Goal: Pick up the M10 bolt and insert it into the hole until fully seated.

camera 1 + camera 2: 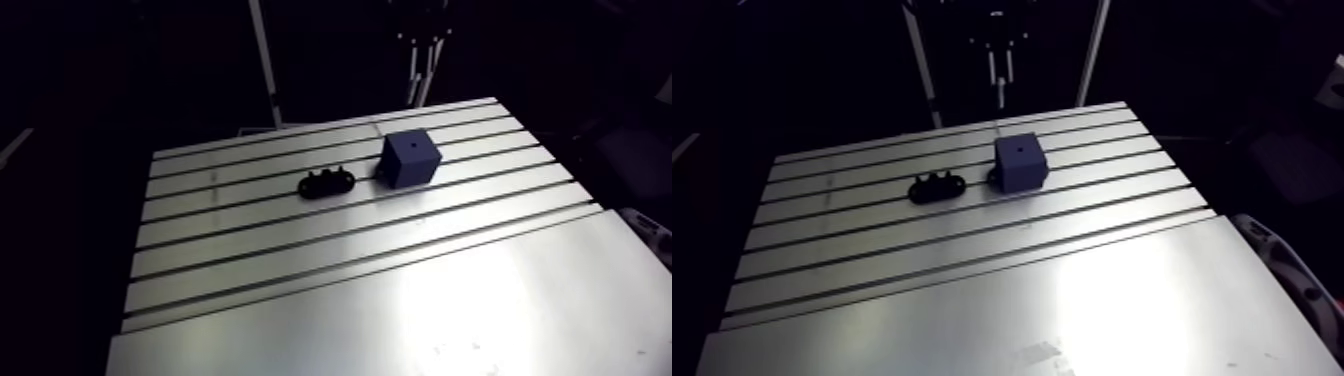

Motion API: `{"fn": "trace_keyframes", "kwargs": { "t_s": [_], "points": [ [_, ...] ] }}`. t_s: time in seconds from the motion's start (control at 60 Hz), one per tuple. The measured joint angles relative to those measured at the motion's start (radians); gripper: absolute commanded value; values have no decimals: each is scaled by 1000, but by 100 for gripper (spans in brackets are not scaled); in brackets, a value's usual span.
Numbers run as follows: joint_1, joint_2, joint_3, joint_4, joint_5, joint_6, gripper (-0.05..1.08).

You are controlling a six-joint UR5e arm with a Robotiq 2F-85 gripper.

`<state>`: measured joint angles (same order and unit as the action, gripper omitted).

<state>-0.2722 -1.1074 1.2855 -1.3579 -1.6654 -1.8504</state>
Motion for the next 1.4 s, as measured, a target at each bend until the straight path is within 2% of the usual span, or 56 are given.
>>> {"fn": "trace_keyframes", "kwargs": {
  "t_s": [0.15,0.417,1.4],
  "points": [
    [-6,15,-3,1,-12,-4,107],
    [-11,39,3,-6,-22,-4,107],
    [-25,82,25,-44,-33,2,107]
  ]
}}
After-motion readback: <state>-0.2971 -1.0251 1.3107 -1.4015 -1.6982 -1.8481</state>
